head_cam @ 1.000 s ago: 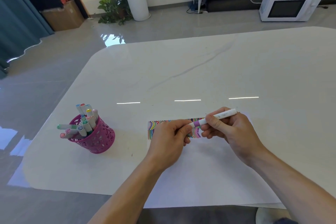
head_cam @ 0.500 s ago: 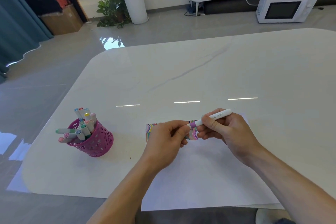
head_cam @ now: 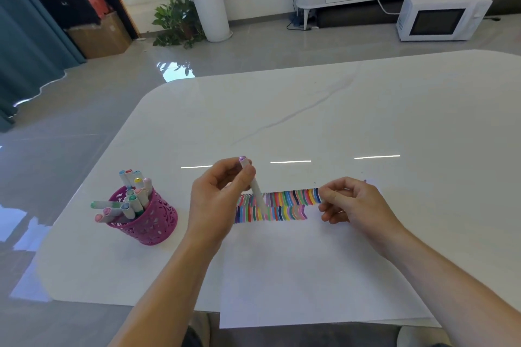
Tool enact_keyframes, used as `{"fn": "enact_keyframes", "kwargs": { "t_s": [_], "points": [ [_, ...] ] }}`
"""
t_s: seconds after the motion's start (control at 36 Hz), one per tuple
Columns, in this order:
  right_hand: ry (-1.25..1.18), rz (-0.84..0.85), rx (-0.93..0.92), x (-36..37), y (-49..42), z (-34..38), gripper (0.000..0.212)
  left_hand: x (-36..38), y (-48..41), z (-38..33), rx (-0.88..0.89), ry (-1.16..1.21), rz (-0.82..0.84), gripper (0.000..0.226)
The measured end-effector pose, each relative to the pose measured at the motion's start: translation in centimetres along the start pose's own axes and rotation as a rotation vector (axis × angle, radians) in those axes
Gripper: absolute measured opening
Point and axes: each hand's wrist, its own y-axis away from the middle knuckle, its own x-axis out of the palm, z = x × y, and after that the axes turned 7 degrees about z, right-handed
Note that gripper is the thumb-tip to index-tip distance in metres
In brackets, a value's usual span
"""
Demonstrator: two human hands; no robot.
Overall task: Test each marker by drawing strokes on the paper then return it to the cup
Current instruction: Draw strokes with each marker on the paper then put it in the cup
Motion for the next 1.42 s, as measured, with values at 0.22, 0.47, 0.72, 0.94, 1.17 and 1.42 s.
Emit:
{"fn": "enact_keyframes", "kwargs": {
  "t_s": [0.22,0.47,0.72,0.94,1.17,1.42],
  "points": [
    [0.074,-0.033,0.025,-0.1,-0.3,-0.6,0.010,-2.5,1.1,-0.6,0.465,-0.671,-0.175,0.016],
    [0.120,-0.087,-0.004,0.4,-0.1,-0.9,0.007,-6.8,1.9,-2.2,0.590,-0.753,-0.471,0.021],
    [0.150,-0.109,-0.030,0.5,-0.3,-1.1,0.005,-10.4,2.0,-2.4,0.504,-0.754,-0.627,0.023],
    [0.155,-0.110,-0.039,0.5,-0.4,-1.3,0.004,-11.4,2.4,-1.9,0.314,-0.801,-0.565,0.031],
    [0.158,-0.106,-0.036,0.4,-0.5,-1.4,0.004,-11.8,1.9,-0.8,0.184,-0.955,-0.493,0.014],
    [0.161,-0.099,-0.042,0.5,-0.4,-1.2,0.004,-11.7,1.4,0.0,0.199,-1.078,-0.510,0.017]
  ]
}}
